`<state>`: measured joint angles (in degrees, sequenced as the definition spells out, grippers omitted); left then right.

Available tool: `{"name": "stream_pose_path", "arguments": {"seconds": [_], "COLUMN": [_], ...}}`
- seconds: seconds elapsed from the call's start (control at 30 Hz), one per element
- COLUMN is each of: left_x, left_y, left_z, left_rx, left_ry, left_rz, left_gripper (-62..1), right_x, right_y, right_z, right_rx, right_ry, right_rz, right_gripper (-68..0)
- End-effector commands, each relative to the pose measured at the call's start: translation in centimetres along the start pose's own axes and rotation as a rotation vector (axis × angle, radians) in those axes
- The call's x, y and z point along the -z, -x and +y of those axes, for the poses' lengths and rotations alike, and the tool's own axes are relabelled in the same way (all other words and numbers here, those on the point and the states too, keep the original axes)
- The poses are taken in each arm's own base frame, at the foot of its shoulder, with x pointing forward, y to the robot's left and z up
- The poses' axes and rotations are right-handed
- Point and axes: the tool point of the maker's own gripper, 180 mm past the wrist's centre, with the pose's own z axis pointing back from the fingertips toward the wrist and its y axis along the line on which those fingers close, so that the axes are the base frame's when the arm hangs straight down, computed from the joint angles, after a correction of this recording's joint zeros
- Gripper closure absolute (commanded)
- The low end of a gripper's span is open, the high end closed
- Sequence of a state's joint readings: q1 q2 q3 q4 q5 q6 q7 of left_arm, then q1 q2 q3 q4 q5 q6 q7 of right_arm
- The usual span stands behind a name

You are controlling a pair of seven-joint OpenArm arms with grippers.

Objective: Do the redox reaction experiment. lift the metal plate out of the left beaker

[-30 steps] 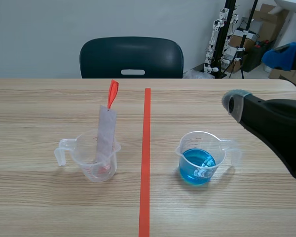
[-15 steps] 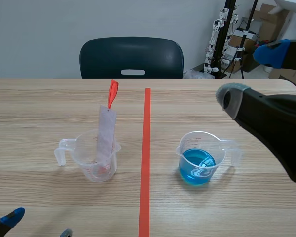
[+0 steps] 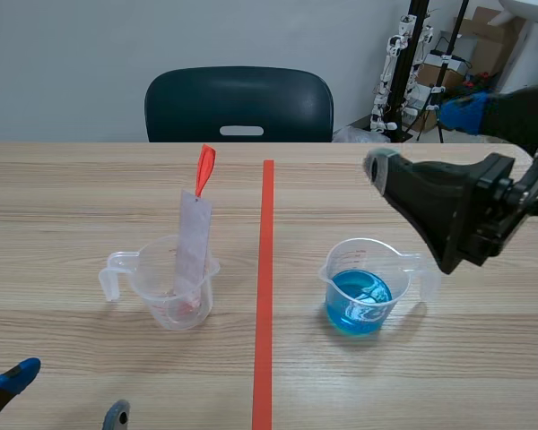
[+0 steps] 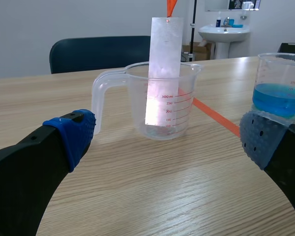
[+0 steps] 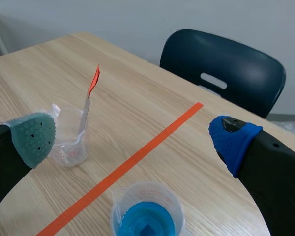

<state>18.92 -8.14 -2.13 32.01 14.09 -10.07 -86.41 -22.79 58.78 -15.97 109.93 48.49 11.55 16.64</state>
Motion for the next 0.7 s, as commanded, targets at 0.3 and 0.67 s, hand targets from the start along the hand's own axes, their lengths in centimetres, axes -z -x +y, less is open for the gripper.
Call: {"name": "stream_pose_path", "arguments": {"seconds": [0.3,0.67], "left_x": [-0.2,-0.4], "left_y": [-1.0,-1.4], "left_z": [0.3,2.1], "left_rx": [0.011,0.011], "left_ry": [0.003,-0.095], "left_rz": [-0.042,-0.069], "left_gripper": [-61.9,-61.9], "right_x": [3.1,5.8], "right_y": [0.7,1.2], "right_z": [1.3,3.2], "right_rx": [0.044,0.064], "right_ry": [-0.039,-0.093], "right_rz": [0.0,0.023], "right_gripper": [-67.9,-67.9]}}
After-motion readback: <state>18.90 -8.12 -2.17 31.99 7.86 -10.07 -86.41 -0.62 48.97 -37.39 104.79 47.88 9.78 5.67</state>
